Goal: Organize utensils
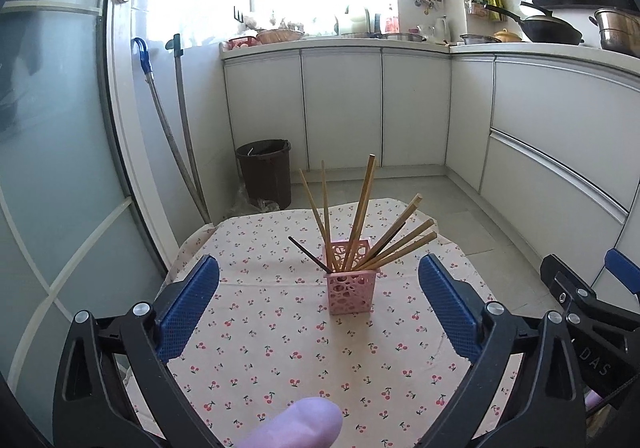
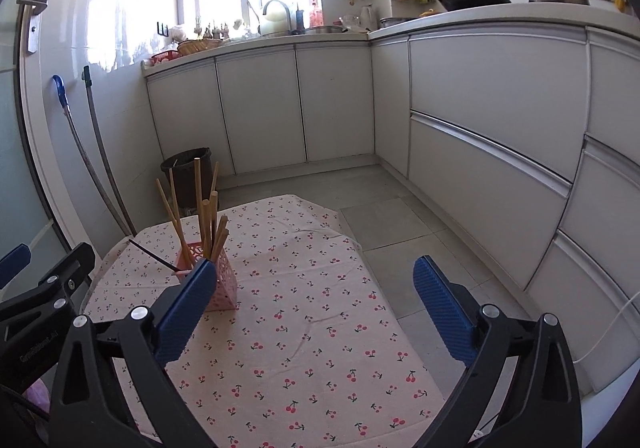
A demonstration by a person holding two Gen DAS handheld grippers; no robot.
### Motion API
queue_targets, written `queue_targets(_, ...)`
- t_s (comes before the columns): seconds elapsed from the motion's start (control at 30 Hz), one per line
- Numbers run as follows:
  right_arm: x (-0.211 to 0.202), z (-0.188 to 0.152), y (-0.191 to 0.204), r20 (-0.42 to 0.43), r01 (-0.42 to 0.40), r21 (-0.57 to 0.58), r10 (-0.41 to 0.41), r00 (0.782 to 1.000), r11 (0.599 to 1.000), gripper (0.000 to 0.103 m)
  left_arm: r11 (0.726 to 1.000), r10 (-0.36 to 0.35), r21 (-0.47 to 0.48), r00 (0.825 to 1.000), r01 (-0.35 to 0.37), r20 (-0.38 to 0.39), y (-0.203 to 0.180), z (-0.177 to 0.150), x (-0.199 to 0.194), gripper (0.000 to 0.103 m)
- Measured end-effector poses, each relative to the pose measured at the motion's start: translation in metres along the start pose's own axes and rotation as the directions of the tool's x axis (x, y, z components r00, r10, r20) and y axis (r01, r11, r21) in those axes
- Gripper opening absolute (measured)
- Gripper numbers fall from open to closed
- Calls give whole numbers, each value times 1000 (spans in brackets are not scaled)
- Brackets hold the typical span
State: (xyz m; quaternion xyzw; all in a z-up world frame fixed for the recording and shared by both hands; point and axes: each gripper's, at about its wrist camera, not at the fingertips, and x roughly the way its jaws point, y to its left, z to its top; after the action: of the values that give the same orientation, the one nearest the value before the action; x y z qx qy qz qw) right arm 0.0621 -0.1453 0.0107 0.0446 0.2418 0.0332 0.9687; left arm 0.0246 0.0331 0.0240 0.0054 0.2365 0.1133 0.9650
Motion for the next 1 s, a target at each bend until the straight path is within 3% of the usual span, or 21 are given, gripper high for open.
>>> queue_targets(0.43,8,-4,-4,-25,73,-1,-73,997,997,96,1000,-17,-8,999,17,-32,-2,-6,7,96)
queue_targets(1.0,14,-7,-9,-57,70,15,-69,996,997,96,1000,-9,-19,999,8,-46,0,-7,11,96)
